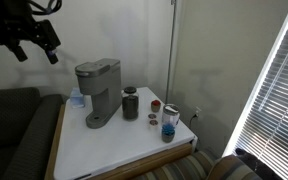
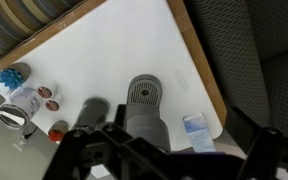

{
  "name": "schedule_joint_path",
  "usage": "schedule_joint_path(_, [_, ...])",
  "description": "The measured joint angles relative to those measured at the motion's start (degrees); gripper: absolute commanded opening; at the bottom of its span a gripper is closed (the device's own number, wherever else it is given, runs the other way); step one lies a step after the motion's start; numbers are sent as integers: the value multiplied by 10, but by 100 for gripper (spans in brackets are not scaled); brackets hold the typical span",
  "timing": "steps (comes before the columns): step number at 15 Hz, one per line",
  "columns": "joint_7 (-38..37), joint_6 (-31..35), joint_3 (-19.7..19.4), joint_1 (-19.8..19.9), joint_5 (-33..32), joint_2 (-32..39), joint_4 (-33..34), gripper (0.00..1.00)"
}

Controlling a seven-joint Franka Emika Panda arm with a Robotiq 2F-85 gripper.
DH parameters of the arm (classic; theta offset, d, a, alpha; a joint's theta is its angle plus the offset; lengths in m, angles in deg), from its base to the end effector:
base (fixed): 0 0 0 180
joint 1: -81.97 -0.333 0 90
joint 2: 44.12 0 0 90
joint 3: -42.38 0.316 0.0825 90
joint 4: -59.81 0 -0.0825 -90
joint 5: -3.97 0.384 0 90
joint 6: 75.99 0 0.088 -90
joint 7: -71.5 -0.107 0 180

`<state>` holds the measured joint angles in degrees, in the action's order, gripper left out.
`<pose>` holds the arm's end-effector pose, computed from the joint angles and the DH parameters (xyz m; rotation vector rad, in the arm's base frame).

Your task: Open the coffee maker

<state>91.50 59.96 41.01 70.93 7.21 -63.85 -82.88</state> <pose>0.4414 0.0757 0.4341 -3.0004 -0.7377 -0.3571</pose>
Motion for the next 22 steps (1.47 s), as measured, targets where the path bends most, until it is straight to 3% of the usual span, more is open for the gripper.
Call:
schedule_joint_path(8, [-3,-1,5,-3,-2,37,28,100])
schedule_joint_path(12, [3,-1,4,0,7,101,79,100])
schedule_joint_path(16, [44,-4,2,13,61,176,141,100])
schedule_joint_path(19, [46,-42,5,27,69,230,195,100])
schedule_joint_path(22, [-2,-110,8,38,47,266,238,100])
